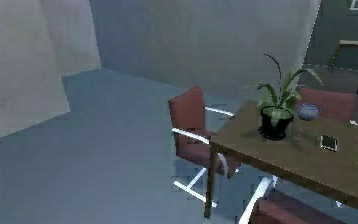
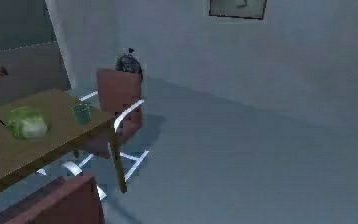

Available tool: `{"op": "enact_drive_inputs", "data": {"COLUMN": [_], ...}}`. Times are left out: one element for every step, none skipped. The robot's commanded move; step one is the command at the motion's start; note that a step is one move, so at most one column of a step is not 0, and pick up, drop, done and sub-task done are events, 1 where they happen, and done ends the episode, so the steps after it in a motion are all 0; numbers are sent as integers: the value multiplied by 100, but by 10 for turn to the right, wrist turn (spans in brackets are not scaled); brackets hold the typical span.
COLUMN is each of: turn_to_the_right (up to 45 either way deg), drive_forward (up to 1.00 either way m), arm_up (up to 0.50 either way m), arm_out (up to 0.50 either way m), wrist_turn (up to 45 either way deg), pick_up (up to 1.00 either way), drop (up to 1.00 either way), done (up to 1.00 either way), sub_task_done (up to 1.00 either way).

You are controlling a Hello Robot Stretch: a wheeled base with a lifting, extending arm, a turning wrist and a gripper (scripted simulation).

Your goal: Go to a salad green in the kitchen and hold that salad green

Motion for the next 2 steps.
{"op": "enact_drive_inputs", "data": {"turn_to_the_right": [0, 270], "drive_forward": [60, 0], "arm_up": [0, 0], "arm_out": [0, 0], "wrist_turn": [0, 0], "pick_up": [0, 0], "drop": [0, 0], "done": [0, 0], "sub_task_done": [0, 0]}}
